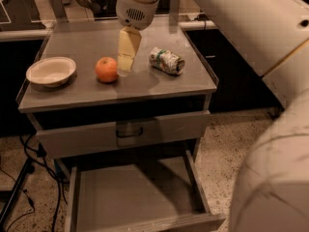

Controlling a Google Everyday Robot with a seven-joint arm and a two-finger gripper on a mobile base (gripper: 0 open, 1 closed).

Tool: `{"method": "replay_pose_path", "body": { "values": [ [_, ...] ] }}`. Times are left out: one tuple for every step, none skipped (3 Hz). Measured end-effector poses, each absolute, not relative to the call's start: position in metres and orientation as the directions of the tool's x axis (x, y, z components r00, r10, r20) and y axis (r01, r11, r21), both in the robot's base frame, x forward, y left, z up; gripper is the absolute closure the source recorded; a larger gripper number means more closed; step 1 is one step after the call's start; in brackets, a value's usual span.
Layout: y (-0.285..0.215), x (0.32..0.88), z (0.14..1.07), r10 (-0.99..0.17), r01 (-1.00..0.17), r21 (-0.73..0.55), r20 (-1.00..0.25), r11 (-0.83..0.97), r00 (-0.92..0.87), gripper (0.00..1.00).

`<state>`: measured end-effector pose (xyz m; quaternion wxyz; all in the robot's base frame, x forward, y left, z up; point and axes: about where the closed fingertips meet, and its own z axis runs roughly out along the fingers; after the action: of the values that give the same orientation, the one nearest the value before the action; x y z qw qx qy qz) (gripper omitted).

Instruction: Place orange into middle drawer

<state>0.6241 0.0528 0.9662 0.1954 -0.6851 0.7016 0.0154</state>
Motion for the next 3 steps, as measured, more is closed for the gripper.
{"method": "replay_pose_path", "body": {
  "values": [
    [0.078,0.636,0.963,-0.946,-0.97,-0.244,-0.314,0.004,0.075,0.0],
    [0.102,0.644,0.955,-0.936,-0.972,-0.229,-0.328,-0.049,0.125,0.0],
    [0.103,0.645,0.955,-0.936,-0.972,-0.231,-0.33,-0.049,0.125,0.0]
  ]
}}
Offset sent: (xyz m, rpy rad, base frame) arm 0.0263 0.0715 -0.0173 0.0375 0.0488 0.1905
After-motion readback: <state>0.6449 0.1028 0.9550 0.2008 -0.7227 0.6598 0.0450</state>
